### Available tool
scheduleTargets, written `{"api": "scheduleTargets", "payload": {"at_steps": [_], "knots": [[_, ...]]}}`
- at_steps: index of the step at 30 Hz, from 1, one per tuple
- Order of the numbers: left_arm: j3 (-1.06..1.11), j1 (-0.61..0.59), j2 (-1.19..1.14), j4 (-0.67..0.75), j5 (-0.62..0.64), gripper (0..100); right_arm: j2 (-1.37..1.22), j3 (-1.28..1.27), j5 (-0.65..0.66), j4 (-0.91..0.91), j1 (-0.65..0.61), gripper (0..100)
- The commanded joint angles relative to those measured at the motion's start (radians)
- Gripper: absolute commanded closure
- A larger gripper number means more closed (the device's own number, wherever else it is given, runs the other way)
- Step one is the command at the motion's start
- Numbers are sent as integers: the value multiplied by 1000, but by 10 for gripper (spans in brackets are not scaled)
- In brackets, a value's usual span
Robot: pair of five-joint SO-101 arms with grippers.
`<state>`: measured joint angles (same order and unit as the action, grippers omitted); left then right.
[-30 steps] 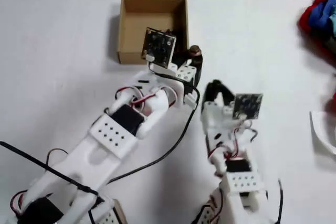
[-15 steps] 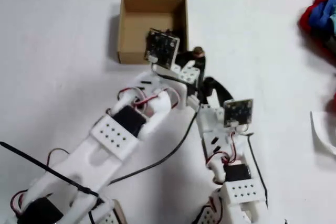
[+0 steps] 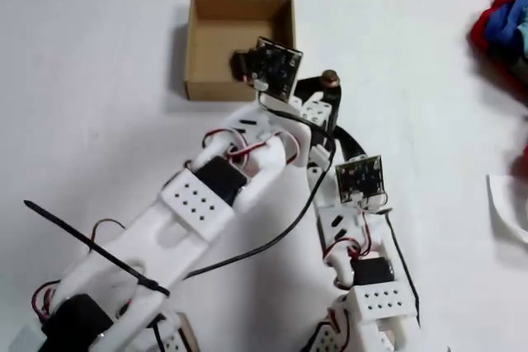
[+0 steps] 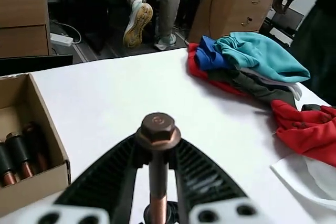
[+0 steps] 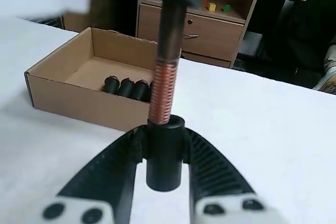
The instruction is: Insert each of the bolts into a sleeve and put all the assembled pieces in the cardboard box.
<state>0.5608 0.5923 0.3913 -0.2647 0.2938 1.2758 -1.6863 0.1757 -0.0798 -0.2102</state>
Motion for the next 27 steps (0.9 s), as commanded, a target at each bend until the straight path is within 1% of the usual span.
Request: {"api": "scheduleTargets", "payload": {"at_steps": [1,12,15,18,22,27], "knots": [[-65,31,2,25,-11,975,73,-12,3,16,-10,978],[-65,8,6,25,-11,975,384,-12,-2,294,-10,978],[-65,12,6,25,-11,975,433,-12,-2,338,-10,978],[-81,12,6,23,-11,975,440,-12,-2,344,-8,978],[-114,14,3,-49,-9,975,440,-12,-8,338,-5,978],[-108,9,-2,-104,-5,975,447,-12,-143,314,47,978]]}}
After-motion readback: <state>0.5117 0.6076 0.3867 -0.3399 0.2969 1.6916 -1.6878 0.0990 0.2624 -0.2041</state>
